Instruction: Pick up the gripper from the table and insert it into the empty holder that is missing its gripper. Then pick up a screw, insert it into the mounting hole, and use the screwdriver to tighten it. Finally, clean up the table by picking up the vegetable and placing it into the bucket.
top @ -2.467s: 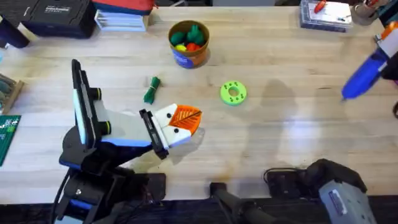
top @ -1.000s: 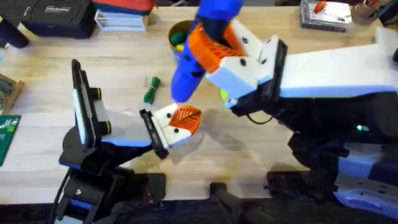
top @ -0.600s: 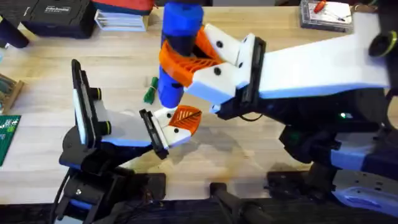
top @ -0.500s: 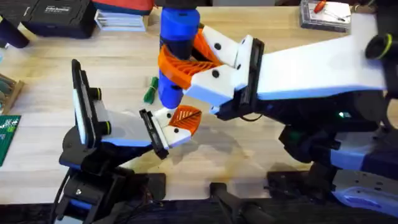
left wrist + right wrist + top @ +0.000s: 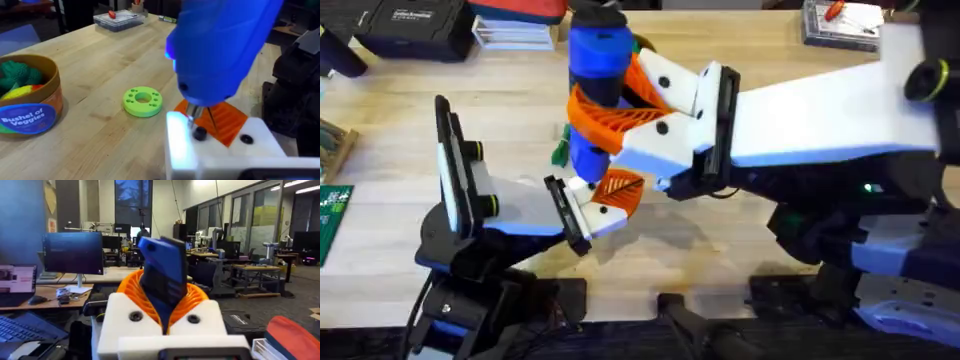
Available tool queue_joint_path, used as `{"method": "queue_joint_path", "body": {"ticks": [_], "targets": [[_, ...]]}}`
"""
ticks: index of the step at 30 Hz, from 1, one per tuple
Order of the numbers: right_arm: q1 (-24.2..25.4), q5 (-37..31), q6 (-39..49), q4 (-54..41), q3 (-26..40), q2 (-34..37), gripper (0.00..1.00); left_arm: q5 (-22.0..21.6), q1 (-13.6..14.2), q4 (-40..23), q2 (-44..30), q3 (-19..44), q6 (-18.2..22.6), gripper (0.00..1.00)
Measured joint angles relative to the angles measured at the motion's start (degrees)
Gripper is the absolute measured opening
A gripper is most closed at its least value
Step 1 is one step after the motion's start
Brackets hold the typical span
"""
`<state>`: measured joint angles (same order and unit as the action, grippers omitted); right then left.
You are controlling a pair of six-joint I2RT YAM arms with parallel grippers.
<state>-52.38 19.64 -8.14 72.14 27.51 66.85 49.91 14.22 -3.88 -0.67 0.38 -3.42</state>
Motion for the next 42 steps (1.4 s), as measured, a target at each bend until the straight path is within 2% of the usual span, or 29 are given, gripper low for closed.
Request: {"method": "queue_joint_path", "body": {"ticks": [42], "targets": [[0.00,-0.04,-1.97,-3.99,0.83,-1.42,0.027,0.00,0.00,-0.02,0.00,0.00,-0.02,0.012]]}}
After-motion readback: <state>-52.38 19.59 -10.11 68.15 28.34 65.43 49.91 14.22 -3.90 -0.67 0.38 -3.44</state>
